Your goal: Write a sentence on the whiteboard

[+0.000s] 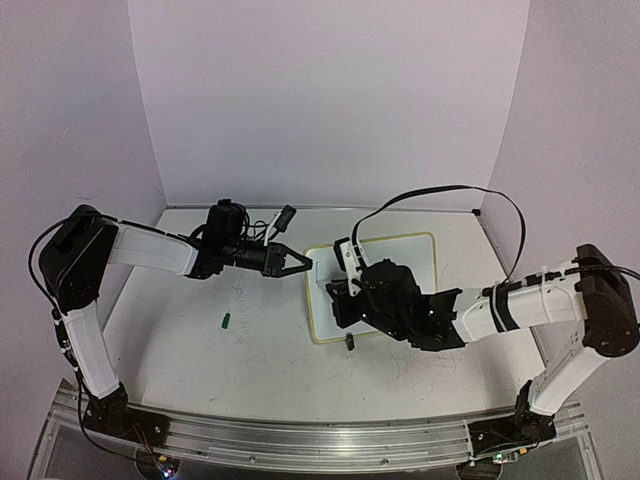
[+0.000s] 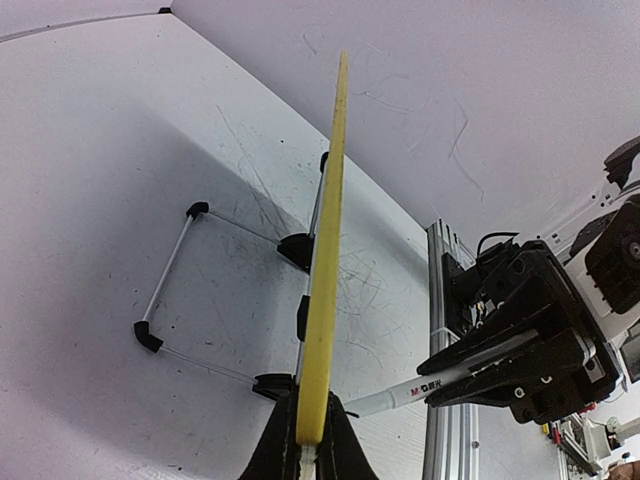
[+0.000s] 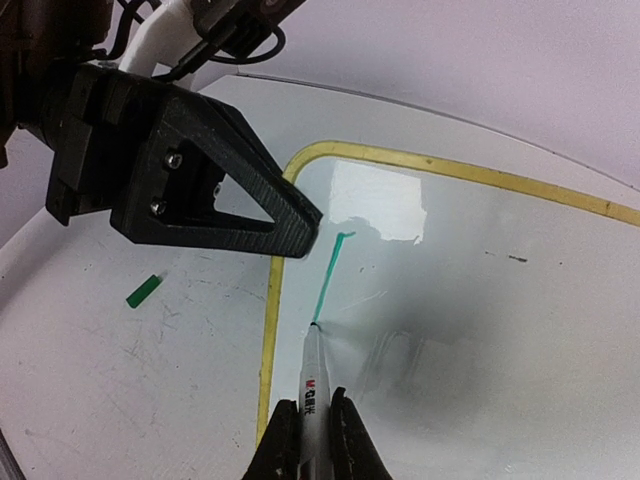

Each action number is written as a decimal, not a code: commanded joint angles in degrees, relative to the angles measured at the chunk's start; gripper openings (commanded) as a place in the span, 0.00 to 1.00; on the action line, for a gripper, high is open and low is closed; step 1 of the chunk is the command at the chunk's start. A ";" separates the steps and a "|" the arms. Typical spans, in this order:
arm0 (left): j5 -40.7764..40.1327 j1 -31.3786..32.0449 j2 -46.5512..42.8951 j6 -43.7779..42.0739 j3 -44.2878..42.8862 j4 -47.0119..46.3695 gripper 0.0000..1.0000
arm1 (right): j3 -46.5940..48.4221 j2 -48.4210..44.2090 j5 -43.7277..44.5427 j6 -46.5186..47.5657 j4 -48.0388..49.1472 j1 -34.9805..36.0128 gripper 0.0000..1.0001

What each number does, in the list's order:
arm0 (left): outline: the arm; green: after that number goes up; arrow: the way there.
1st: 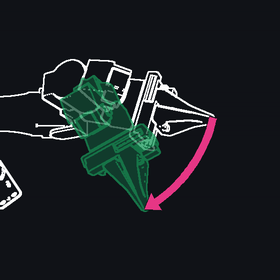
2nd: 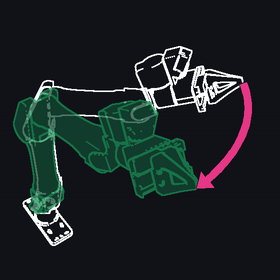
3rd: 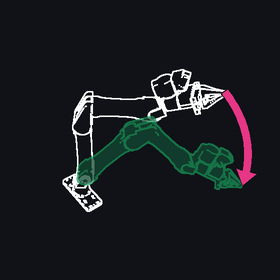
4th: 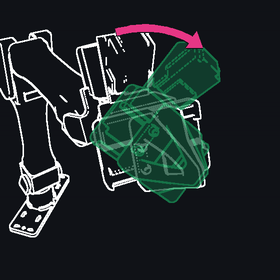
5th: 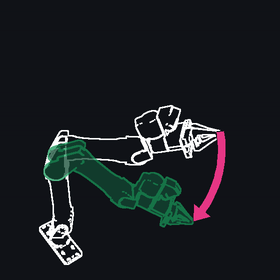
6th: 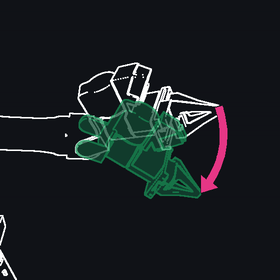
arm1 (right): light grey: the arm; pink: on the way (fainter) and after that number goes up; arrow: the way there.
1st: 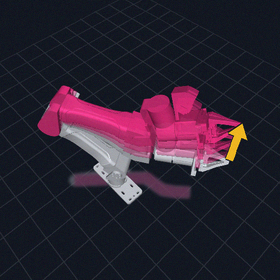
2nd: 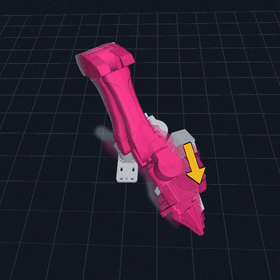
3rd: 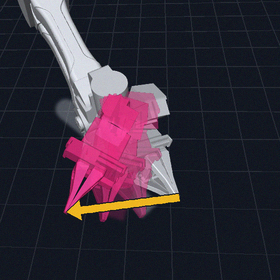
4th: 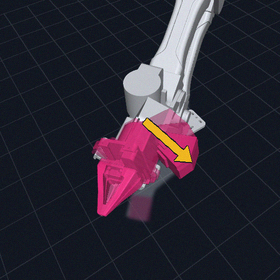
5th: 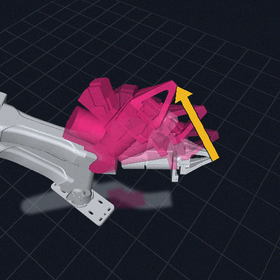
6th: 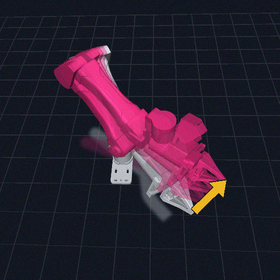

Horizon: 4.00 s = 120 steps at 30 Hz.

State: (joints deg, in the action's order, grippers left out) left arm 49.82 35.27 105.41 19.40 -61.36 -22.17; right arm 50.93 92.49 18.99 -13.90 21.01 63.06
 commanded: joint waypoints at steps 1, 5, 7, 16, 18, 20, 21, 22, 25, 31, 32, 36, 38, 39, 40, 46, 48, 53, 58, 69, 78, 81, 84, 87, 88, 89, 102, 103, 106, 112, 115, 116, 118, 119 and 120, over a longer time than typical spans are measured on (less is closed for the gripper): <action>1.39 0.79 -1.26 -0.15 0.28 -1.29 0.00 | -0.01 0.24 1.87 -1.30 0.26 0.40 0.00; 1.31 0.77 -1.37 -0.22 0.36 -1.29 0.00 | 0.76 0.42 3.53 -1.28 0.16 0.46 0.00; 1.25 0.77 -1.44 -0.24 0.32 -1.29 0.00 | 0.92 0.50 4.68 -1.68 -0.12 0.46 0.00; 1.28 0.79 -1.36 -0.33 0.37 -1.29 0.00 | -1.13 -1.10 8.58 -4.48 -1.25 0.43 0.00; 1.30 0.77 -1.27 -0.33 0.36 -1.29 0.00 | -1.48 -1.54 8.93 -4.90 -1.57 0.46 0.00; 1.24 0.77 -1.26 -0.35 0.31 -1.29 0.00 | -1.80 -2.01 8.87 -5.19 -1.73 0.41 0.00; 1.22 0.78 -1.26 -0.39 0.32 -1.29 0.00 | -1.97 -2.31 8.79 -5.31 -1.77 0.40 0.00; 1.21 0.77 -1.26 -0.37 0.36 -1.29 0.00 | -2.18 -2.65 8.78 -5.41 -1.84 0.40 0.00; 1.17 0.77 -1.22 -0.38 0.38 -1.29 0.00 | -2.97 -4.78 7.96 -5.46 -1.49 0.45 0.00; 1.32 0.77 -1.09 -0.33 0.28 -1.29 0.00 | -4.19 -5.84 3.13 -1.87 3.57 0.37 0.00; 1.35 0.78 -1.09 -0.33 0.28 -1.29 0.00 | -3.75 -5.30 3.07 -1.67 3.68 0.37 0.00; 1.36 0.77 -1.17 -0.33 0.36 -1.29 0.00 | -2.72 -4.13 3.81 -1.40 4.97 0.35 0.00; 1.28 0.77 -1.18 -0.33 0.36 -1.29 0.00 | -2.44 -3.98 4.92 -1.46 5.31 0.16 0.00; 1.33 0.78 -1.19 -0.33 0.32 -1.29 0.00 | -2.27 -3.90 5.40 -1.54 5.36 0.02 0.00; 1.37 0.78 -1.25 -0.33 0.36 -1.28 0.00 | -2.27 -3.93 5.85 -1.68 5.36 -0.07 0.00; 1.38 0.77 -1.39 -0.34 0.35 -1.29 0.00 | -1.90 -3.48 6.06 -1.65 5.45 -0.49 0.00; 1.40 0.77 -1.44 -0.41 0.40 -1.29 0.00 | -1.68 -3.29 5.98 -1.51 5.45 -0.49 0.00; 1.40 0.77 -1.22 -0.41 0.32 -1.29 0.00 | -1.38 -2.76 6.37 -1.31 5.53 -0.49 0.00; 1.46 0.77 -1.09 -0.41 0.35 -1.29 0.00 | -1.16 -2.39 6.71 -1.16 5.96 -0.65 0.00; 1.46 0.77 -1.17 -0.41 0.37 -1.30 0.00 | -1.51 -1.07 7.08 -1.49 4.86 -0.73 0.00; 1.46 0.77 -1.26 -0.41 0.33 -1.31 0.00 | -3.49 -2.05 6.13 -3.07 3.61 -0.62 0.00; 1.49 0.77 -1.26 -0.41 0.33 -1.29 0.00 | -4.09 -2.42 6.09 -3.35 3.33 -0.58 0.00; 1.51 0.77 -1.26 -0.41 0.36 -1.29 0.00 | -4.76 -2.91 6.45 -3.66 2.94 -0.57 0.00; 1.50 0.77 -1.19 -0.41 0.33 -1.29 0.00 | -5.14 -3.45 7.04 -3.76 2.60 -0.58 0.00; 1.51 0.77 -1.14 -0.41 0.33 -1.29 0.00 | -5.19 -3.58 7.32 -3.77 2.49 -0.57 0.00; 1.55 0.79 -1.09 -0.41 0.29 -1.29 0.00 | -5.23 -3.69 7.56 -3.77 2.40 -0.57 0.00; 1.63 0.86 -1.02 -0.41 0.24 -1.29 0.00 | -4.64 -4.51 10.62 -4.47 1.76 -0.59 0.00; 1.62 0.86 -0.99 -0.41 0.24 -1.29 0.00 | -4.35 -4.25 10.62 -4.47 1.84 -0.60 0.00; 1.64 0.86 -1.00 -0.41 0.27 -1.29 0.00 | -3.57 -3.51 10.35 -4.39 2.30 -0.72 0.00; 1.67 0.96 -1.08 -0.41 0.35 -1.29 0.00 | -2.22 -2.95 10.97 -4.40 2.61 -0.66 0.00; 1.60 0.94 -1.16 -0.41 0.33 -1.29 0.00 | -1.81 -2.68 11.24 -4.18 2.72 -0.67 0.00; 1.59 0.96 -1.17 -0.41 0.36 -1.29 0.00 | -1.64 -2.55 11.27 -4.10 2.72 -0.67 0.00; 1.58 1.02 -1.17 -0.41 0.36 -1.29 0.00 | -1.26 -2.25 11.14 -3.87 2.72 -0.66 0.00; 1.59 1.03 -1.17 -0.41 0.36 -1.29 0.00 | -1.02 -2.06 11.00 -3.74 2.72 -0.66 0.00; 1.59 1.03 -1.17 -0.42 0.36 -1.29 0.00 | -0.81 -1.80 10.87 -3.65 2.76 -0.67 0.00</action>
State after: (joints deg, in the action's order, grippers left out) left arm 49.74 35.31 105.41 19.38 -61.36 -22.20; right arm 47.37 89.57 28.06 -17.90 23.09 62.73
